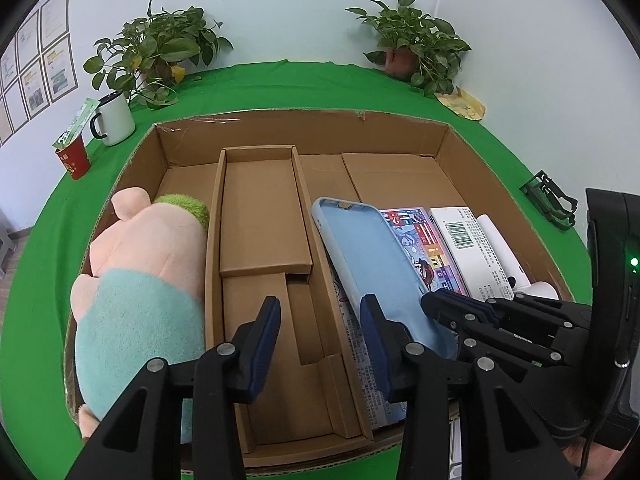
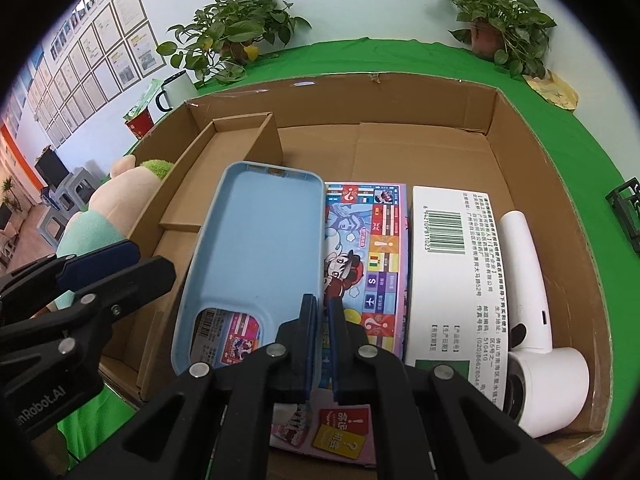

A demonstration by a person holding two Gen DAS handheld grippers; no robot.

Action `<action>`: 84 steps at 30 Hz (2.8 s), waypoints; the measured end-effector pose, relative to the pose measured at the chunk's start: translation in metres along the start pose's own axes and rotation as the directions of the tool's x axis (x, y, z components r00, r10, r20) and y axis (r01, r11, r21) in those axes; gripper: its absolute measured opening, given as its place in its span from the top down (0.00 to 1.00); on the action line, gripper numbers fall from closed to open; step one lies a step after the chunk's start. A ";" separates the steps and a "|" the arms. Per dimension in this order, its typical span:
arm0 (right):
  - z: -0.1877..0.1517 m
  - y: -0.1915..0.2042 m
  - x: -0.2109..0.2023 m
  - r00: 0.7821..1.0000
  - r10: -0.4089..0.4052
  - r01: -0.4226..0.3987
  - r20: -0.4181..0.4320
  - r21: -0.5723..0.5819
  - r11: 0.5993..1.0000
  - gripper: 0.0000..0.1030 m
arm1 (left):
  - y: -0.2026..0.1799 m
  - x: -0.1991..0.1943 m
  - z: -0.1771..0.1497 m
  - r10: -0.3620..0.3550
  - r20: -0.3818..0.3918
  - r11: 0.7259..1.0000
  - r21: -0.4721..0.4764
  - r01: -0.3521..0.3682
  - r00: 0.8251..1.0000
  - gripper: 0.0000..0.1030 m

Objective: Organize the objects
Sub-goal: 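Lower the phone case onto the board-game box, open both grippers, withdraw, then move both grippers to the white folding phone stand and grasp its sides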

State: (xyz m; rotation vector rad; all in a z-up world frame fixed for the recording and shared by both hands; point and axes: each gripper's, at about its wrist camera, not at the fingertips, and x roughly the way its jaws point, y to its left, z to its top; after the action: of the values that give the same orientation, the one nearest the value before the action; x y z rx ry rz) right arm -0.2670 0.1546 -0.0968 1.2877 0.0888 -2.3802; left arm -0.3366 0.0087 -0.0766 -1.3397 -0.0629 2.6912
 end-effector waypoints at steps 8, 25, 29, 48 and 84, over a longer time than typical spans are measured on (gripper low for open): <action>-0.012 0.006 -0.006 0.999 0.035 -0.035 -0.001 0.019 0.999 0.92 | 0.000 0.010 -0.002 -0.008 -0.017 1.000 0.001 0.008 1.000 0.72; -0.031 0.005 -0.060 0.955 -0.135 0.165 0.264 -0.094 0.982 0.11 | 0.001 -0.073 -0.027 0.039 0.261 0.999 -0.027 -0.033 0.965 0.08; -0.052 -0.007 -0.087 0.941 -0.155 0.181 0.300 -0.059 0.982 0.01 | -0.004 -0.112 -0.047 0.046 0.375 0.999 -0.014 -0.044 0.926 0.00; -0.145 0.010 -0.052 1.000 -0.031 0.031 -0.004 0.012 0.999 0.01 | -0.014 -0.116 -0.165 0.007 0.200 1.000 -0.025 -0.002 0.980 0.00; -0.217 0.014 -0.094 0.997 -0.014 0.028 0.073 -0.201 0.979 0.20 | -0.079 -0.004 -0.190 -0.682 -0.148 0.726 -0.254 0.639 0.716 0.34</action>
State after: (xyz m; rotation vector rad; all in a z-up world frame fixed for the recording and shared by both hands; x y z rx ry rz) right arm -0.0466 0.2294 -0.1411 1.1119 0.3155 -2.3621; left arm -0.1746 0.0815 -0.1807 -1.3318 -0.6585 1.9372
